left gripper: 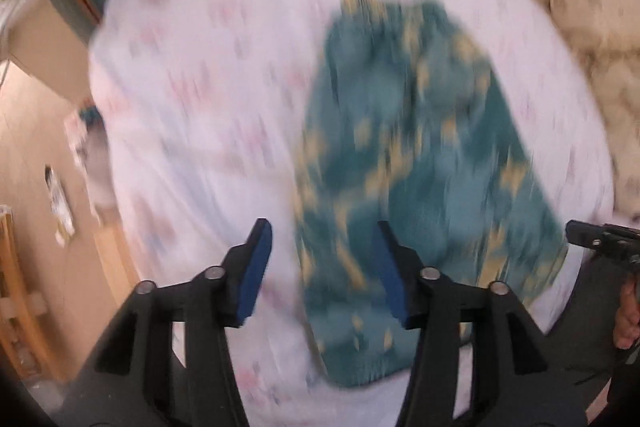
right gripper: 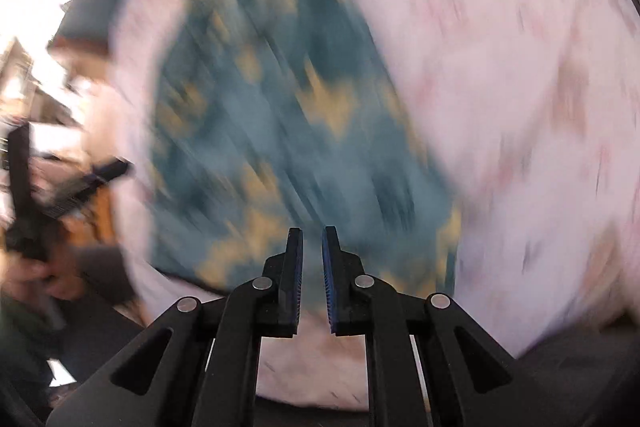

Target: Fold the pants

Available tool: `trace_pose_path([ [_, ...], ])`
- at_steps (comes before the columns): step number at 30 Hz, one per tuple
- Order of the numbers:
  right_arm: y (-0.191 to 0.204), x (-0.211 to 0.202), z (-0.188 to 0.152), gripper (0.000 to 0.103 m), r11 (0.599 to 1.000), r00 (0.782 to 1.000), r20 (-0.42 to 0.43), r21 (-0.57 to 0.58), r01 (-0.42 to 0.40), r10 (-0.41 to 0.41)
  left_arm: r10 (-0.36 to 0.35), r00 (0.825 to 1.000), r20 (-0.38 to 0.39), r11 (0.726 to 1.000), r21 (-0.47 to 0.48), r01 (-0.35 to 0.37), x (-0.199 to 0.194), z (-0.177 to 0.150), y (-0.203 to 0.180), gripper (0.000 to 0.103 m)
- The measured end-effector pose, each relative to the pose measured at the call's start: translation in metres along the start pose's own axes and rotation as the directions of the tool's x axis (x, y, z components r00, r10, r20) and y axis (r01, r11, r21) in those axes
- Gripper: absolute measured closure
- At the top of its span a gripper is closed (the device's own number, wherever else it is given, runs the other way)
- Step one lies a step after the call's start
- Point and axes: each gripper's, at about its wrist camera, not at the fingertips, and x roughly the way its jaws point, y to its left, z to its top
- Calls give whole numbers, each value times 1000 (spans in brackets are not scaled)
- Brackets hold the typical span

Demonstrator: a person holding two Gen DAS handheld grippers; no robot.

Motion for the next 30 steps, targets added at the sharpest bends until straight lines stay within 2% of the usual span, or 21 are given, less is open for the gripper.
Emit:
trace_pose_path([
  [2,-1,-17,29,37,999,997,58,-17,-46,47,-2,999,45,1000,-15,2,-1,28,6,54],
  [3,-2,-24,47,33,998,994,96,-28,-53,55,-14,997,81,1000,3,14,-2,45,4,55],
  [4,-2,-27,61,33,997,990,123,-47,-56,61,-11,995,97,1000,18,9,7,57,4,56],
  [5,-1,-27,75,33,996,989,135,-68,-56,65,-41,992,116,998,45,36,10,73,-1,56],
  [7,-3,-19,112,36,991,987,135,-107,-78,92,-141,984,109,987,87,132,30,103,-11,56],
  [8,-6,-15,125,37,990,985,136,-107,-91,106,-159,980,116,983,111,146,37,114,-14,55],
  [9,-11,-8,142,38,989,982,145,-97,-108,121,-143,983,112,983,132,128,45,126,-16,55],
  [11,-9,7,162,40,991,979,161,-66,-116,125,-89,993,73,991,104,81,67,145,-13,56],
  [12,-12,16,172,40,991,978,163,-53,-121,128,-104,993,49,991,86,100,80,155,-10,56],
  [15,-16,43,202,40,993,981,158,-36,-109,114,-88,996,28,989,124,84,109,163,-11,56],
  [19,-11,77,230,40,995,990,117,-59,-75,81,-185,982,-44,971,149,190,140,164,-10,56],
  [21,-8,91,235,40,995,992,100,-67,-76,83,-181,982,-48,963,193,187,149,167,-12,56],
  [24,-2,108,246,41,993,993,84,-92,-77,85,-230,972,-53,960,153,235,156,184,-3,56],
  [25,1,113,250,52,992,994,77,-109,-65,74,-243,969,-44,959,140,247,157,188,-1,56],
  [26,5,117,253,71,991,996,69,-126,-47,56,-257,966,-34,956,136,259,159,191,0,56],
  [28,12,124,256,77,986,998,39,-162,-33,39,-290,956,-37,943,160,293,164,195,-2,70],
  [29,16,123,257,83,983,998,54,-183,-13,23,-306,951,-52,935,174,310,167,196,-4,78],
  [30,18,121,258,85,980,998,64,-201,-3,17,-306,950,-62,934,175,312,169,199,-5,80],
])
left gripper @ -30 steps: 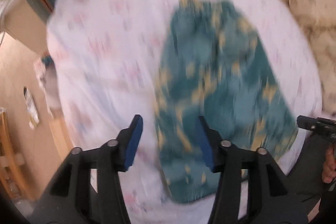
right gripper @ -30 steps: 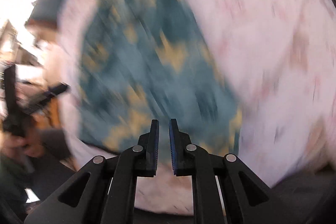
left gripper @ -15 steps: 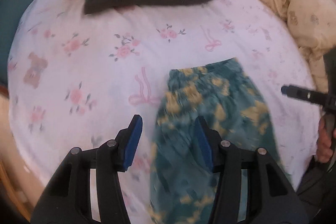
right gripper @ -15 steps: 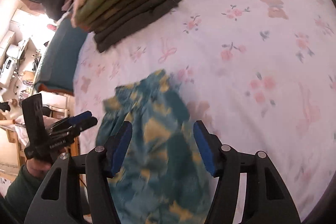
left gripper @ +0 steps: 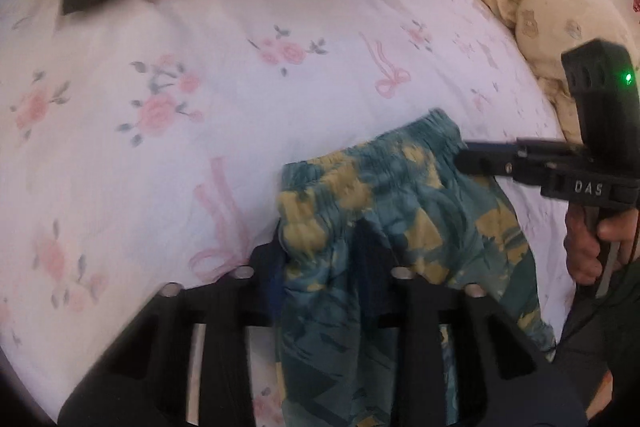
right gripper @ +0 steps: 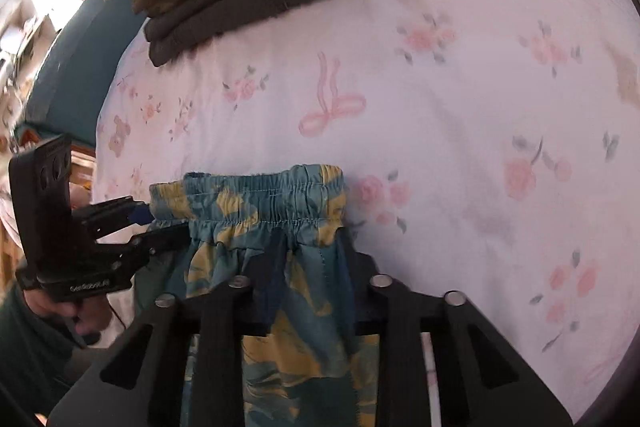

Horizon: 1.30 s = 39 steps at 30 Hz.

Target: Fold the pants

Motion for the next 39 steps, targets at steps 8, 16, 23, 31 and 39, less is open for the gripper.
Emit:
trace_pose_path([
  [8,3,-12,22,94,996,999,25,-81,32,-30,62,996,70,991,114,-69,-22,27,-16,92],
  [16,34,-88,49,94,964,961,278,-256,75,-1,96,939,330,960,220,-176,-98,50,-51,92],
  [23,46,-121,-18,94,918,963,265,-392,66,44,66,939,338,895,397,-206,-123,-20,-89,92],
  [31,54,-125,-128,94,917,979,201,-393,65,17,48,968,245,841,514,-171,-116,-102,-122,91],
  [39,63,-88,-213,82,888,995,14,-449,98,-102,219,972,-89,874,460,-155,-60,-164,-125,78],
])
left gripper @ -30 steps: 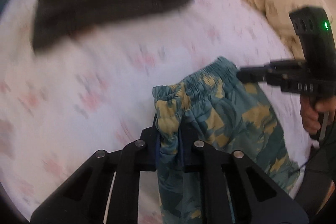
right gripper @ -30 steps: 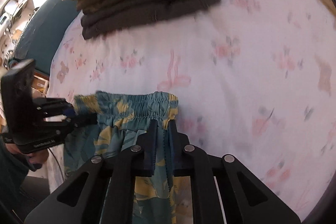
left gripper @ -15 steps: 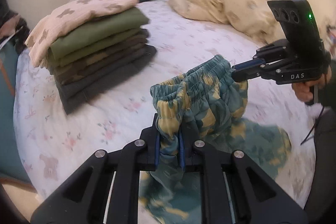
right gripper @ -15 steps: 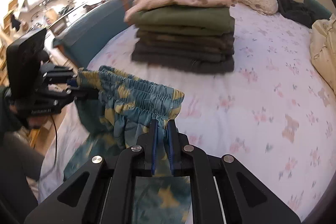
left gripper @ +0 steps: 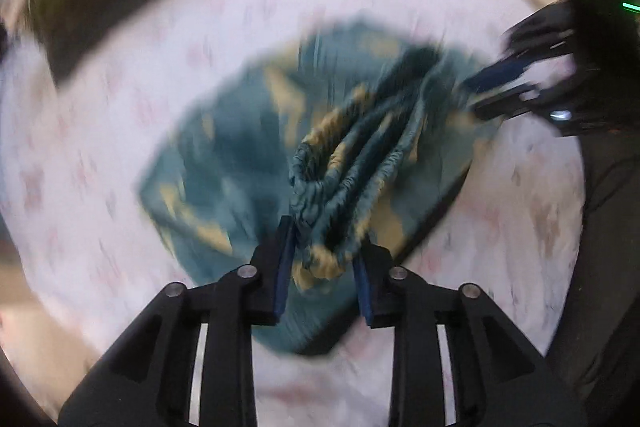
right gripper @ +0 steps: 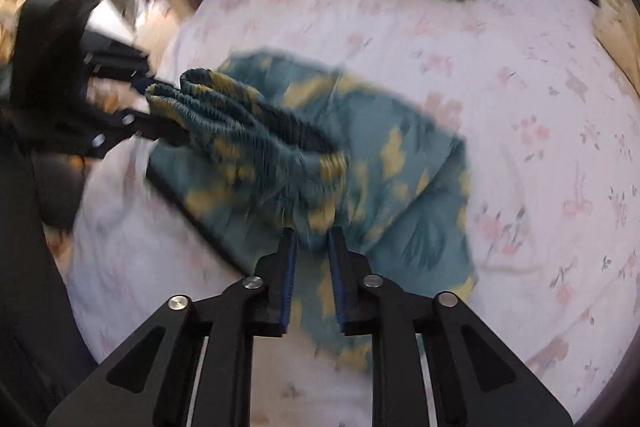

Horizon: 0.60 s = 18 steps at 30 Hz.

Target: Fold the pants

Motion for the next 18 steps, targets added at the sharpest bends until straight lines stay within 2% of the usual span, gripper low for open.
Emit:
trace_pose_path([
  [1,3,0,-2,81,1000,1000,-16,-9,9,-9,10,1000,-10,1000,-17,-11,-1,-3,0,77],
  [3,4,-9,-5,79,1000,999,-37,7,-21,21,0,1000,30,998,-66,2,-18,-8,5,67],
  [4,3,-19,-5,79,998,998,-18,27,-59,59,-13,999,51,995,-97,18,-26,-8,9,66],
  [5,2,-26,-6,79,997,998,7,42,-62,62,-28,995,94,989,-140,42,-37,-7,15,66],
  [6,-1,-33,-4,79,997,998,40,62,-50,47,-46,982,181,978,-195,81,-54,-6,24,65],
  [7,-4,-40,-3,79,995,996,84,96,-37,29,-41,972,229,969,-229,95,-64,-3,29,65],
  [8,-10,-45,3,79,990,992,127,138,-33,15,-21,960,278,956,-275,100,-71,0,36,64],
  [9,-17,-46,9,79,985,988,151,172,-12,-14,45,949,311,935,-347,69,-74,6,44,64],
  [10,-27,-44,18,79,972,982,178,235,15,-58,93,947,307,919,-393,37,-71,11,51,64],
  [11,-36,-38,24,79,957,978,196,289,10,-69,142,946,292,898,-440,1,-64,16,56,64],
  [12,-42,-34,27,79,946,977,199,324,6,-75,184,947,263,860,-510,-25,-51,19,62,66],
  [13,-50,-23,32,79,930,979,194,368,-9,-67,175,956,235,837,-547,-18,-40,19,65,66],
  [14,-56,-10,35,79,917,983,181,397,-43,-32,131,969,209,821,-570,12,-27,19,66,66],
  [15,-56,1,39,79,910,985,170,408,-70,-1,89,978,188,816,-577,36,-15,20,61,66],
  [16,-54,9,39,79,911,988,150,404,-84,25,69,983,171,825,-563,40,-8,17,51,66],
  [18,-38,22,35,79,928,993,83,357,-106,82,39,992,124,874,-485,26,2,15,25,66],
])
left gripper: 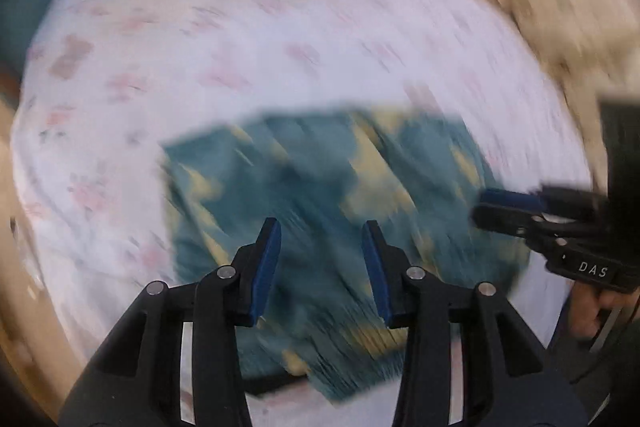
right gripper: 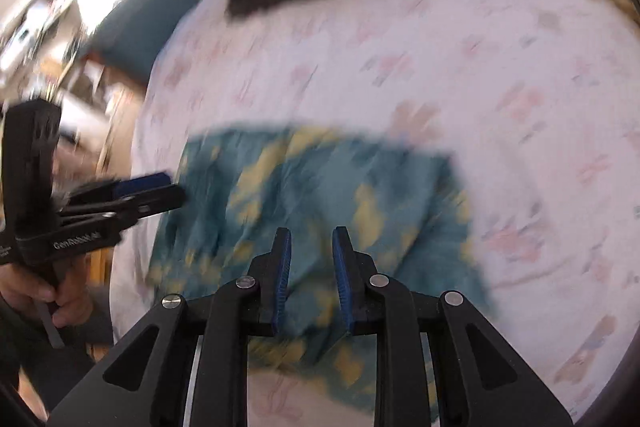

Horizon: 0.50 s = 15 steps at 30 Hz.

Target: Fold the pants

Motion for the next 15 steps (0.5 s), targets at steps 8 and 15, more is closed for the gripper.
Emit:
trace_pose_path([
  [8,13,2,-55,79,996,987,-149,-72,43,-53,47,997,-55,997,57,-44,-2,-41,-15,63],
  [15,-12,13,-37,79,997,997,-79,83,10,-3,90,986,-140,993,-57,-99,30,-35,16,63],
])
